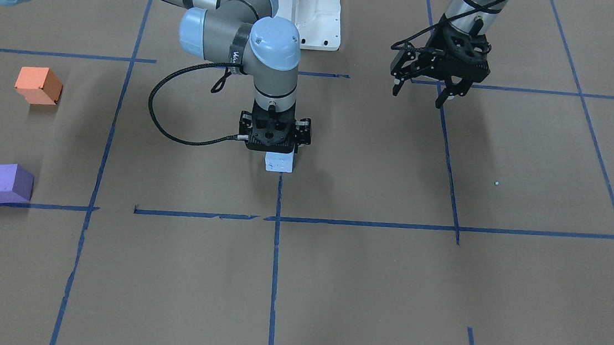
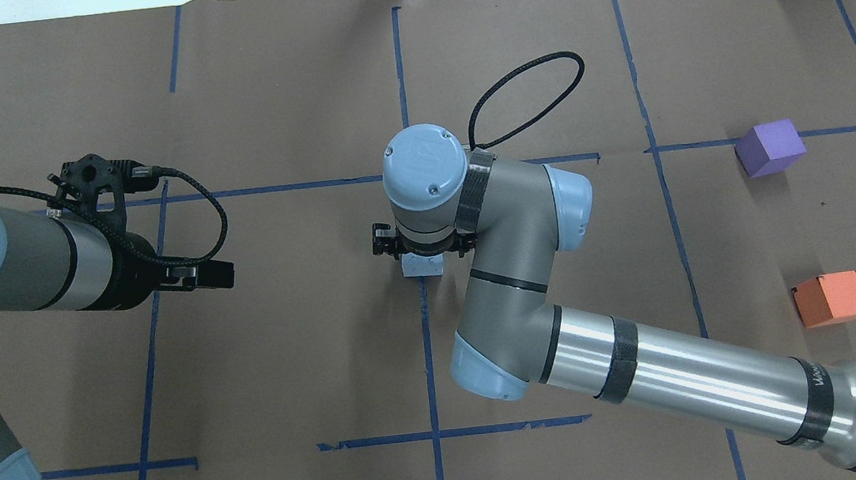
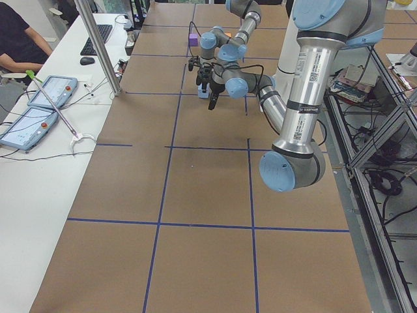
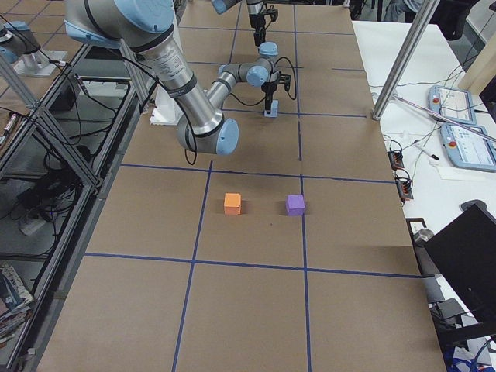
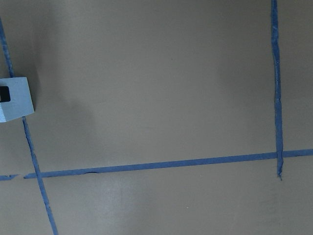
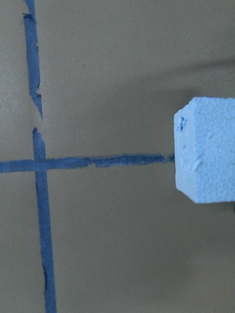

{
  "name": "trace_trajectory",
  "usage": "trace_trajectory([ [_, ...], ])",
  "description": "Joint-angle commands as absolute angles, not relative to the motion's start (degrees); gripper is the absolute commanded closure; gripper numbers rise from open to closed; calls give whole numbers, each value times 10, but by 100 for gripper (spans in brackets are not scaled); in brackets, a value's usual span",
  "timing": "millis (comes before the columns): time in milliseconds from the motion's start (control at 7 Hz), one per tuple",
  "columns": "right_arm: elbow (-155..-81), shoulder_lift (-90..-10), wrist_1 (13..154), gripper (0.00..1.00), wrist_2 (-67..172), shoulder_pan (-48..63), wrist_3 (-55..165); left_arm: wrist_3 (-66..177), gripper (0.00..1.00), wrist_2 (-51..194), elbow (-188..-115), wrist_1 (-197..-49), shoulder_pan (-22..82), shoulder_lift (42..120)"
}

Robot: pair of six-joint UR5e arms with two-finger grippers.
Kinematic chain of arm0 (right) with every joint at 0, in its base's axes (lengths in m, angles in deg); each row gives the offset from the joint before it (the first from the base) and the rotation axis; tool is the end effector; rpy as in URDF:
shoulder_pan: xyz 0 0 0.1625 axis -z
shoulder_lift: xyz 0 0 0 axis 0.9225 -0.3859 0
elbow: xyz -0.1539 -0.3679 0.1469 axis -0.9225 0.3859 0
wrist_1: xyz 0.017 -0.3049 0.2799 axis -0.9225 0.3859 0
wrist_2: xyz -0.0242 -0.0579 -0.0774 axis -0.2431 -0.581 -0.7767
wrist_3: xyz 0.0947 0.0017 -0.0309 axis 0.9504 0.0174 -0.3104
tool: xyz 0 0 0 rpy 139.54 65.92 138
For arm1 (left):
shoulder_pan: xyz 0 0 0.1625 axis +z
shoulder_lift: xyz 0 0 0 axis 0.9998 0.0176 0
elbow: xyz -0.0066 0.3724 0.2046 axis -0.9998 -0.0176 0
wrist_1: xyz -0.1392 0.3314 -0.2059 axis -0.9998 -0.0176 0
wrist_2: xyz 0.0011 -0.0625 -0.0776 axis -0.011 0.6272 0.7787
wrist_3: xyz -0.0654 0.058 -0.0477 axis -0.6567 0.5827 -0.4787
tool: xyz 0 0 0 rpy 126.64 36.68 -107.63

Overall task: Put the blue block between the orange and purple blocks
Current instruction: 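Lower the right gripper onto the light blue cube and grasp it, then carry the light blue cube with the right gripper between purple and orange cubes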

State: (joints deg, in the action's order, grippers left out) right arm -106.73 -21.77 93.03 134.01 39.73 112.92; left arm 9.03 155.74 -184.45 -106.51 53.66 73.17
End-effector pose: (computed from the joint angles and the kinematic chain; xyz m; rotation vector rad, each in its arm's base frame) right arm -0.6213 -0.4467 0.2006 0.0507 -0.7808 0.1017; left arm 0.3435 -0.3733 0.2689 0.2892 0.9483 0.0279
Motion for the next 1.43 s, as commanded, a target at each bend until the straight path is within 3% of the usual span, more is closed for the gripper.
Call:
trace_trajectory([
  [0,-1048,-217,904,23,1338,398,1134,89,0,1558,-1845,-1065,536,732],
  [143,-1047,-216,895,52,1335,398,1135,89,0,1558,-1846,-1065,536,731],
  [286,-1047,-217,886,89,1335,397,1133,87,0,1558,-1848,-1065,536,730],
  [429,-1048,-218,883,98,1336,395,1130,87,0,1557,-1850,-1064,535,729],
  [571,-1079,-234,887,98,1352,378,1130,88,0,1557,-1853,-1064,535,729],
  [714,-1157,-296,890,98,1358,358,1129,87,0,1557,-1853,-1064,535,729],
  [1000,-1327,-475,891,98,1451,267,1087,87,0,1557,-1853,-1064,535,729],
  [1286,-1400,-660,882,97,1471,198,933,88,0,1556,-1851,-1064,534,728],
])
